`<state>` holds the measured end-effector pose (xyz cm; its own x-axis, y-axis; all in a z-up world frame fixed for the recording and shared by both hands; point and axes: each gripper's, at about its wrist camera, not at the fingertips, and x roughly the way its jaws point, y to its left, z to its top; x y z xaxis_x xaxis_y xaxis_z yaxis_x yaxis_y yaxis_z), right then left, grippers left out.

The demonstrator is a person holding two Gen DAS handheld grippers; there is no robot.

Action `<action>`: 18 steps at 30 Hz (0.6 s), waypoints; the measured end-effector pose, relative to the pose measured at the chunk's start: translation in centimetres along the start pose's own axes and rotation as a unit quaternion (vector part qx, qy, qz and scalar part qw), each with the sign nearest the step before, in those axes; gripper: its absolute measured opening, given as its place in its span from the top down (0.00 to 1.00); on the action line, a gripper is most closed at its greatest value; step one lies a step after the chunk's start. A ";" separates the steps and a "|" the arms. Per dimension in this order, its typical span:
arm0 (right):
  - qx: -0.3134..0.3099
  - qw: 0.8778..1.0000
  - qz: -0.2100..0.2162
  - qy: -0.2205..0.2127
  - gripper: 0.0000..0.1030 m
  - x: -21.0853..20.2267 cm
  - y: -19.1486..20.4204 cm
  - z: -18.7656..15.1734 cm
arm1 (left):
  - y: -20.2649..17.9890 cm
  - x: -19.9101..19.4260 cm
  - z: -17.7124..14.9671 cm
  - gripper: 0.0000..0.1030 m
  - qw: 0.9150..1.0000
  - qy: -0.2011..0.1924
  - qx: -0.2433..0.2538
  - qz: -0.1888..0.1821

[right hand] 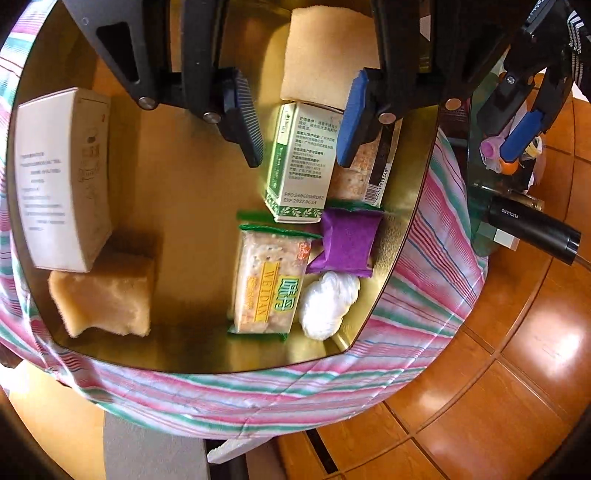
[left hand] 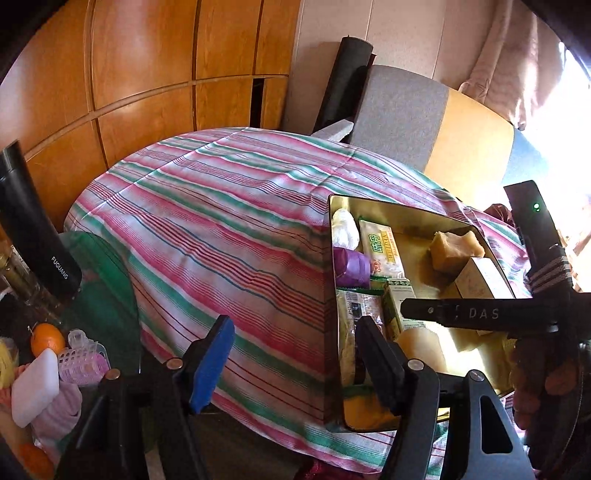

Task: Organize objects
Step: 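Lower the green-and-white carton into the tray and open the right tool, then move both tools back toward the items on the cloth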

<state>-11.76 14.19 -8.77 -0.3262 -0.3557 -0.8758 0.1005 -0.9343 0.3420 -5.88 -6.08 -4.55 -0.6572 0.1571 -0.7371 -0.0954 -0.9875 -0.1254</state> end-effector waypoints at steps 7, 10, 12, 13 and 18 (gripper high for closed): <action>-0.005 0.999 -0.027 -0.042 0.59 -2.5 0.0 0.0 | -1.0 -1.1 0.1 0.32 1.000 -0.016 0.017 0.005; -0.017 0.997 -0.042 -0.062 0.59 -3.9 0.2 -0.4 | -1.4 -1.6 0.1 0.31 0.999 -0.023 0.025 0.008; -0.023 0.995 -0.052 -0.077 0.59 -4.8 0.2 -0.7 | -1.8 -1.8 0.2 0.31 0.999 -0.025 0.030 0.006; -0.024 0.995 -0.055 -0.084 0.59 -5.3 0.1 -0.8 | -1.9 -2.0 0.2 0.31 0.999 -0.026 0.032 0.006; -0.027 0.991 -0.072 -0.112 0.59 -7.6 -0.7 -1.8 | -3.1 -2.6 0.4 0.31 0.998 -0.032 0.047 0.002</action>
<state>-7.62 17.49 -2.99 -0.5408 -0.2107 -0.8143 0.0863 -0.9769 0.1955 -4.16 -3.45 -2.02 -0.7035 0.1551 -0.6936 -0.1608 -0.9853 -0.0572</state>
